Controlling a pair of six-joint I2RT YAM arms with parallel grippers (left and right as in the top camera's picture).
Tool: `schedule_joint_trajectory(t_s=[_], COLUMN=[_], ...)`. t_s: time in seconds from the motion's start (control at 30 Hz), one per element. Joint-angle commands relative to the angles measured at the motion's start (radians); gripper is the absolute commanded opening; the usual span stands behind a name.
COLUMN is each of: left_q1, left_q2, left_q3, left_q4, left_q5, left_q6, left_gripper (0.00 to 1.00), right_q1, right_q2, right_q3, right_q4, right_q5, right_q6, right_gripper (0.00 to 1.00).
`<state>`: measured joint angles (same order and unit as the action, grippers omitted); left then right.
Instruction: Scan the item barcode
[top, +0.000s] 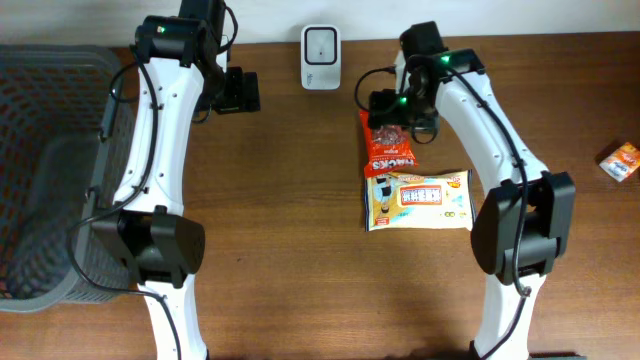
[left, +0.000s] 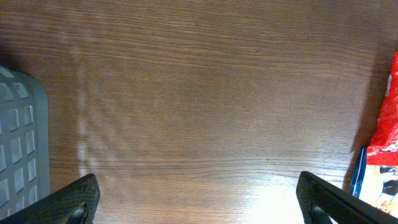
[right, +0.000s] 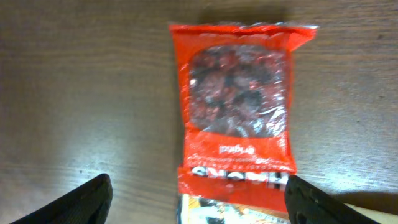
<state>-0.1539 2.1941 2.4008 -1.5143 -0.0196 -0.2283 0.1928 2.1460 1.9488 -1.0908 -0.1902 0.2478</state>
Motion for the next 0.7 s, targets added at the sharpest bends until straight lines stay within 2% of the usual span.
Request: schedule_joint_trajectory(t_s=[0.0, 0.03, 0.2, 0.23, 0.3, 0.4, 0.47, 0.53, 0.57, 0.6, 0.63, 0.67], left_q1=[0.006, 0.005, 0.006, 0.006, 0.006, 0.006, 0.006, 0.006, 0.006, 0.006, 0.006, 0.006], left_q2=[-0.006, -0.006, -0.006, -0.006, -0.006, -0.006, -0.006, -0.006, -0.006, -0.006, -0.006, -0.006], left_q3=[0.001, 0.001, 0.001, 0.001, 0.001, 0.001, 0.001, 0.001, 0.001, 0.001, 0.001, 0.001], left_q4=[-0.001, -0.001, -0.001, -0.001, -0.001, -0.001, -0.001, -0.001, -0.001, -0.001, -0.001, -0.001], left_q5=[-0.006, -0.006, -0.006, -0.006, -0.006, -0.006, -0.006, -0.006, -0.006, -0.006, -0.006, -0.006], left_q6=[-0.003, -0.003, -0.003, -0.003, -0.003, -0.003, -0.003, -0.003, -0.003, -0.003, -0.003, -0.003], left_gripper=[0.99, 0.99, 0.99, 0.99, 0.99, 0.99, 0.99, 0.99, 0.99, 0.99, 0.99, 0.99], right_q1=[-0.103, -0.131, -0.141, -0.141, -0.142, -0.171, -0.163, -0.098, -0.028, 0.072, 0.157, 0.216], right_q2=[0.027, 0.045, 0.073, 0.073, 0.073, 0.004, -0.084, -0.143, -0.156, -0.144, -0.123, -0.092], right_q3=[-0.102, -0.199, -0.403, -0.472, -0.528, -0.402, -0.264, -0.158, -0.14, -0.151, -0.175, -0.185], right_q4=[0.03, 0.148, 0.456, 0.523, 0.572, 0.51, 0.385, 0.26, 0.219, 0.192, 0.189, 0.189], right_q5=[-0.019, -0.206, -0.359, -0.364, -0.362, -0.341, -0.185, 0.142, 0.391, 0.674, 0.848, 0.924], right_q6=[-0.02, -0.127, -0.143, -0.143, -0.135, -0.097, -0.121, -0.121, -0.115, -0.042, 0.005, 0.028], right_gripper=[0.88, 0.88, 0.89, 0.77, 0.04, 0.04, 0.04, 0.04, 0.04, 0.04, 0.04, 0.04])
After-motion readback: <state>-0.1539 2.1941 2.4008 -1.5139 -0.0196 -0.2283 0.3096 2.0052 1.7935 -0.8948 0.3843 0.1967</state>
